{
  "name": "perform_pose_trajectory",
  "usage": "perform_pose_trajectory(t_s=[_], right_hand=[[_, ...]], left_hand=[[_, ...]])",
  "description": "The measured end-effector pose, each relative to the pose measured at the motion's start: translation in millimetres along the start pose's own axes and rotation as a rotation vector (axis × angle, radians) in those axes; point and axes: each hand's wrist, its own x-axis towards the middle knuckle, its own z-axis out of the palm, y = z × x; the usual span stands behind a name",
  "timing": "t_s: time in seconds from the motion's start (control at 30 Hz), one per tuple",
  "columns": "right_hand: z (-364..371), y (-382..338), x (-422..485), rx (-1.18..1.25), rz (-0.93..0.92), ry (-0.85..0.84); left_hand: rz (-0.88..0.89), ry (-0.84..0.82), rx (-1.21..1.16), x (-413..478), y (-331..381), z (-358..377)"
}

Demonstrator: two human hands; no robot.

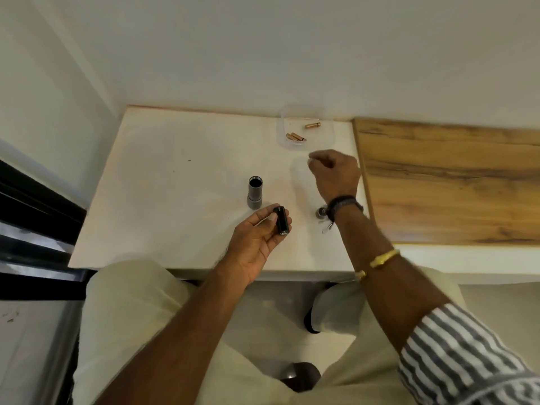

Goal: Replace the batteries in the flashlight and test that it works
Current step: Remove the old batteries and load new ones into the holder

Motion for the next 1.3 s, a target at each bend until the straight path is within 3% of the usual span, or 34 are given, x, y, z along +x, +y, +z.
perform_pose_trajectory(t_s=[0.23,0.4,0.57,0.97,1.3], right_hand=[[38,-31,87,-0.390,-0.054,-0.046],[52,-31,117,-0.783,-0.053,-0.231],[56,-33,127,-0.879,-0.095,-0.332],[9,-46,66,-0.316,-0.155,-0.254],[-41,-7,-72,0.077,0.026,-0.317]], left_hand=[[-0.029,0.009,-0.041,10,-2,1],[-0.050,-0.001,-0.052,14,-2,-4],[-0.046,-0.024,-0.070,15,-1,-6],[-0.012,-0.023,-0.042,6,0,0],[0.057,-0.044,0.062,-14,-3,0]])
